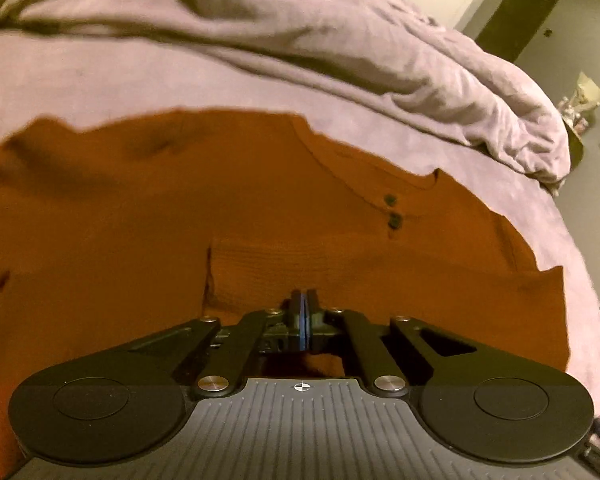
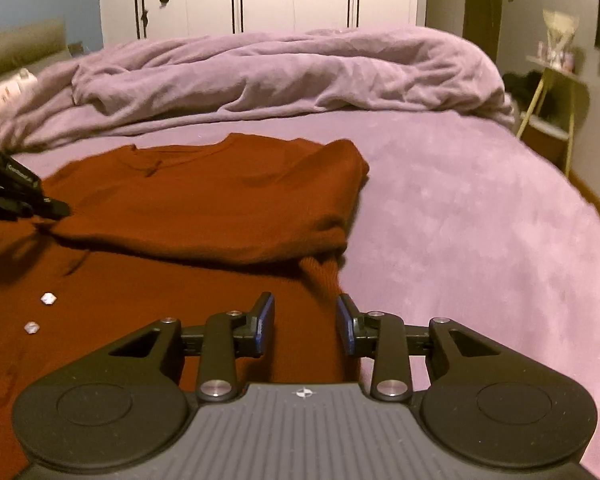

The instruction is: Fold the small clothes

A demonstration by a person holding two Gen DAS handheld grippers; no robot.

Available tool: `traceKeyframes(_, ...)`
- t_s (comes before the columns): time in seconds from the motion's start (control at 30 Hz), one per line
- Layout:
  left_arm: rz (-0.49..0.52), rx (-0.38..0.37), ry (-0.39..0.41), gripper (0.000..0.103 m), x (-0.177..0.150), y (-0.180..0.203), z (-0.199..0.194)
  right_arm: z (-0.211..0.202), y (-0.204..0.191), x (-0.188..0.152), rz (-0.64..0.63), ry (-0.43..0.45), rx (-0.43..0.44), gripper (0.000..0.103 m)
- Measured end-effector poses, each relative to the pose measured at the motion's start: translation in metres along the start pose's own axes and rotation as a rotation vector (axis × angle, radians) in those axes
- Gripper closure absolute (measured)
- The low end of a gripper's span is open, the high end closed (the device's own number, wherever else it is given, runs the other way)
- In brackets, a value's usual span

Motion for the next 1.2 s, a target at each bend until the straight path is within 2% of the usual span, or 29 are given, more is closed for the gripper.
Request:
traceKeyframes(0.1, 0.003, -0.004, 0.073, 0.102, 0.011, 0.001, -0.014, 0.012, 0.0, 0.009, -0.082, 0.004, -0.097, 0.07)
traceKeyframes(0.27, -0.021, 0.022, 0.159, 0.102, 0.035, -0.012, -0.037, 0.034, -0.009, 0.014, -0.174, -0.018, -0.132, 0.069)
traceKeyframes(0.33, -0.011, 0.035, 0.141, 0.102, 0.035, -0.018, -0.039, 0.039, -0.014, 0.014, -0.198, -0.018, -0.135, 0.068)
traceKeyframes(0.4, -0.002, 0.02, 0.08, 0.096, 0.027, -0.02, -0.031, 0.043, -0.015, 0.013, -0.197, -0.019, -0.138, 0.068)
traceKeyframes(0.47, -0.008, 0.024, 0.036, 0.072, 0.015, -0.026, -0.022, 0.043, -0.016, 0.012, -0.191, -0.011, -0.143, 0.068)
traceKeyframes(0.53, -0.059, -0.004, -0.007, 0.052, 0.003, -0.034, -0.013, 0.043, -0.017, 0.011, -0.19, -0.006, -0.142, 0.068)
traceKeyframes(0.7, -0.255, -0.125, -0.056, 0.047, -0.004, -0.054, -0.003, 0.041, -0.016, 0.01, -0.195, -0.005, -0.123, 0.067)
traceKeyframes(0.83, -0.329, -0.223, -0.096, 0.048, 0.001, -0.06, 0.003, 0.042, -0.014, 0.011, -0.198, 0.003, -0.127, 0.063)
traceKeyframes(0.9, -0.332, -0.28, -0.112, 0.062, 0.002, -0.053, 0.005, 0.043, -0.015, 0.012, -0.192, 0.008, -0.134, 0.063)
traceKeyframes(0.97, -0.337, -0.333, -0.167, 0.086, -0.004, -0.042, 0.013, 0.044, -0.016, 0.012, -0.185, 0.01, -0.137, 0.063)
traceKeyframes(1.03, -0.268, -0.249, -0.171, 0.095, -0.006, -0.033, 0.019, 0.045, -0.018, 0.013, -0.193, 0.011, -0.143, 0.063)
traceKeyframes(1.07, -0.232, -0.225, -0.149, 0.095, -0.004, -0.029, 0.018, 0.046, -0.019, 0.014, -0.203, 0.011, -0.148, 0.063)
traceKeyframes(1.2, -0.202, -0.204, -0.027, 0.095, 0.017, -0.022, -0.001, 0.047, -0.022, 0.021, -0.233, 0.012, -0.148, 0.063)
Point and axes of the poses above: each gripper's, at about its wrist camera, not at the fingertips, and z roughly the way its jaws point, y to its right, x to its top, the point moved 8 cm from there along z, roughly the way its jaws point
